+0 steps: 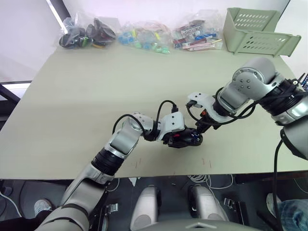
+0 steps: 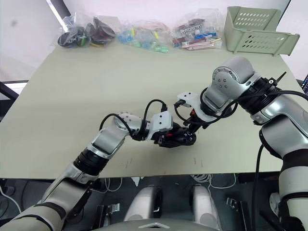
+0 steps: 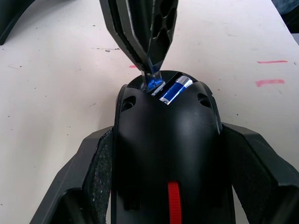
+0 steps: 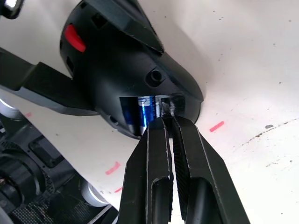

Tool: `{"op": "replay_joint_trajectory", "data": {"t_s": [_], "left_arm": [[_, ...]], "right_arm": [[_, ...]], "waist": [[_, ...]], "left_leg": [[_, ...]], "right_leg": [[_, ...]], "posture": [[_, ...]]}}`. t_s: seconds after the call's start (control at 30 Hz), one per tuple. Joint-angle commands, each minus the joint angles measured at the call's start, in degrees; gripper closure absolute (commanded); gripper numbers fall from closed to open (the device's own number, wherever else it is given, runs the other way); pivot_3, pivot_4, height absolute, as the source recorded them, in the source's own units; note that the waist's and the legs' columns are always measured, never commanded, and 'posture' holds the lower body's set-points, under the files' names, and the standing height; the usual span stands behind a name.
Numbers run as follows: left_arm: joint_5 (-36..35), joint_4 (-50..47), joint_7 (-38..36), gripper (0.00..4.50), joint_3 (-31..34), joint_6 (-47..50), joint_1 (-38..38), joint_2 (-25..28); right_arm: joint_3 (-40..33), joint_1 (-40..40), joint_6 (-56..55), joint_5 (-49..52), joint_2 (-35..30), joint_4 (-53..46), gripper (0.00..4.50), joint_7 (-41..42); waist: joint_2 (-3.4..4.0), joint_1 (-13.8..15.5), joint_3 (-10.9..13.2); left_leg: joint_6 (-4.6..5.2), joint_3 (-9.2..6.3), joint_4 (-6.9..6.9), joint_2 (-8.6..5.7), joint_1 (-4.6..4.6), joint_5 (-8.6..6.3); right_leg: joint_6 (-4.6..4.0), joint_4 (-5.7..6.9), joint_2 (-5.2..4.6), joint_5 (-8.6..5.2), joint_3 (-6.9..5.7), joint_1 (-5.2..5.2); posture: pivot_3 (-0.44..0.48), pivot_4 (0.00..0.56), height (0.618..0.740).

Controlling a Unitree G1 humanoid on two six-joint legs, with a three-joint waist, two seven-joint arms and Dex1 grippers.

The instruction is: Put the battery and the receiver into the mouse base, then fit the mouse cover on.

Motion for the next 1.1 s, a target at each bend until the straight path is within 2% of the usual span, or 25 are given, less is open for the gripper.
{"op": "replay_joint_trajectory", "data": {"t_s": [0.03, 0.57, 1.1], "left_arm": [[0.41, -0.25, 0.14, 1.58, -0.84, -0.57, -0.18, -0.58], [0.56, -0.25, 0.28, 1.58, -0.90, -0.73, 0.04, -0.66], [0.65, -0.26, 0.64, 1.58, -0.89, -0.63, 0.31, -0.91]], "right_arm": [[-0.31, 0.16, 0.29, -1.31, 0.02, -0.25, 4.50, 0.62], [-0.06, 0.58, 0.29, -4.17, 0.87, -1.77, 4.50, 2.96], [3.49, 0.05, 0.29, -6.13, 1.09, -4.82, 4.50, 5.21]], "waist": [[0.00, 0.01, 0.00], [0.01, -0.02, -0.01], [0.00, 0.01, -0.02]], "left_leg": [[0.00, 0.00, 0.00, 0.00, 0.00, 0.00], [0.00, -0.01, 0.01, 0.00, 0.03, 0.00], [0.00, -0.02, 0.02, 0.00, 0.04, 0.00]], "right_leg": [[0.00, 0.00, 0.00, 0.00, 0.00, 0.00], [0.00, 0.01, 0.00, 0.00, -0.01, 0.03], [0.00, 0.00, 0.00, 0.00, -0.02, 0.05]], "posture": [[0.000, 0.150, 0.740], [0.000, 0.150, 0.740], [0.000, 0.150, 0.740]]}}
